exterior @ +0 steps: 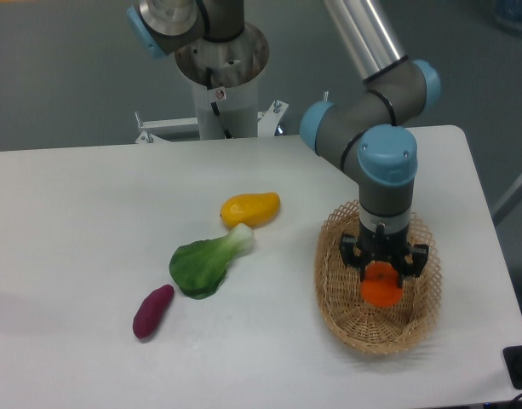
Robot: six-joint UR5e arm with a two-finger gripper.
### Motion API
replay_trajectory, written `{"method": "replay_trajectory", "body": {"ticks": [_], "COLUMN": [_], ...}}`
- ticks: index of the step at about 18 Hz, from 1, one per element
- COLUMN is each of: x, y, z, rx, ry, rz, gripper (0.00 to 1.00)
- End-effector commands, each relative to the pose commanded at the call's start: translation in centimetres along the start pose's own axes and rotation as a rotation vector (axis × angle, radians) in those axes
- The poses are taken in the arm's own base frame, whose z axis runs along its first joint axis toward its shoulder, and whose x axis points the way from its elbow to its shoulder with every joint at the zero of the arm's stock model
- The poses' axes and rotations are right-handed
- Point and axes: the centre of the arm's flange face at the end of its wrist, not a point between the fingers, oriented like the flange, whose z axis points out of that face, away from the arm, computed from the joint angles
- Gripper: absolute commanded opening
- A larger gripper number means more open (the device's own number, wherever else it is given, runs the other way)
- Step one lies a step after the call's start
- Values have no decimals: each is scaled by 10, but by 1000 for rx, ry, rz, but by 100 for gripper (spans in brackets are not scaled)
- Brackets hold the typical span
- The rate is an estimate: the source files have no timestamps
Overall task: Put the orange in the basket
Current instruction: 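Lower the gripper holding the orange into the wicker basket, then open the gripper to release the orange in the basket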
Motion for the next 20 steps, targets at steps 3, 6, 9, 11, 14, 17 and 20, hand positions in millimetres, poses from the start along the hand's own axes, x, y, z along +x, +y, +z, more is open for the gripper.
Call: {"method": "replay_trajectory", "body": {"ticks": [3,6,9,11,14,17,20], "x": [8,14,13,14,8,4,2], "y": [2,1,1,0,-8,-11,-11], "z": [9,15,14,12,-5,-19,-27], "rx": [-16,-24,-24,-22,6,26,34], "ry": [15,22,17,16,-6,-20,-30], "rz": [-32,-20,-12,-11,-8,-9,-9], "gripper": [67,72,100,100,100,100,100]}}
